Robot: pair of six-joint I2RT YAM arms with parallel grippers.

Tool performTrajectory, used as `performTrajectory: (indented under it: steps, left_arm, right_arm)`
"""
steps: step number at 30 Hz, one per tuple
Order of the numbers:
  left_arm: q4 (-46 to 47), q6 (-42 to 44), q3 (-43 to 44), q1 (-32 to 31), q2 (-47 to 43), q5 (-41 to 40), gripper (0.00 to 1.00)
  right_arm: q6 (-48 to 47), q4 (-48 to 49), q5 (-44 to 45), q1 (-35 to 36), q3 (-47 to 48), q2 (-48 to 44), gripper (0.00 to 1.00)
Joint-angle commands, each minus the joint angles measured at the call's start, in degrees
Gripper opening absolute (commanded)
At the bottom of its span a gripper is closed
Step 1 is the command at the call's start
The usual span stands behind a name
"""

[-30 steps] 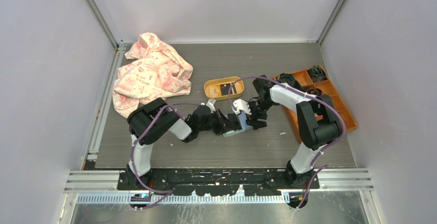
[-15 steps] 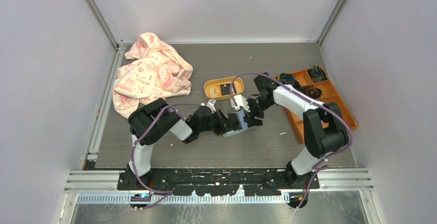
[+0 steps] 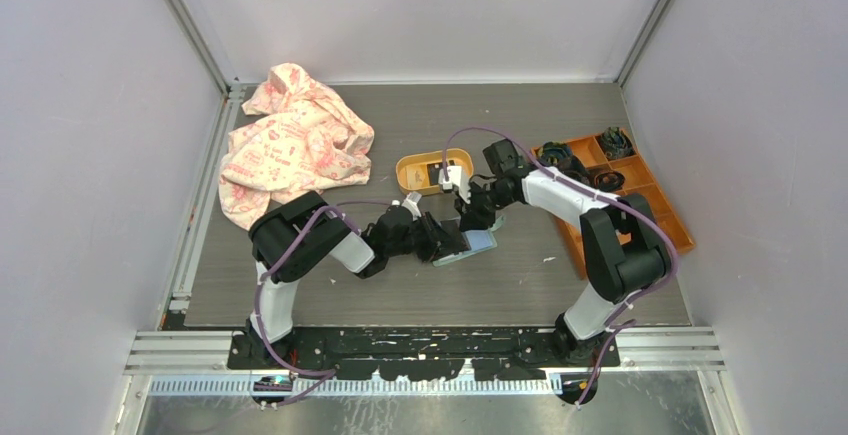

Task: Put the credit cards into the card holder
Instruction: Insert the credit card into the card holder.

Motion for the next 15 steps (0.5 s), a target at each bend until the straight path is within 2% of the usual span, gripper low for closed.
performTrajectory:
  steps: [1, 9, 15]
  left_arm:
    - [-1.2, 1.2, 0.1, -0.2, -0.1, -1.0, 0.17]
    - [-2.0, 1.5, -0.6, -0.1, -1.4, -1.4, 0.22]
    - [-1.6, 1.2, -1.0, 0.3, -1.6, -1.3, 0.25]
  right_arm:
    - [2.0, 0.5, -2.1, 0.3, 2.2, 0.1, 0.20]
    - [-4.8, -4.2, -3.6, 0.3, 2.5, -1.0, 0.20]
    - [-11.0, -5.0, -6.2, 0.3, -0.3, -5.1, 0.20]
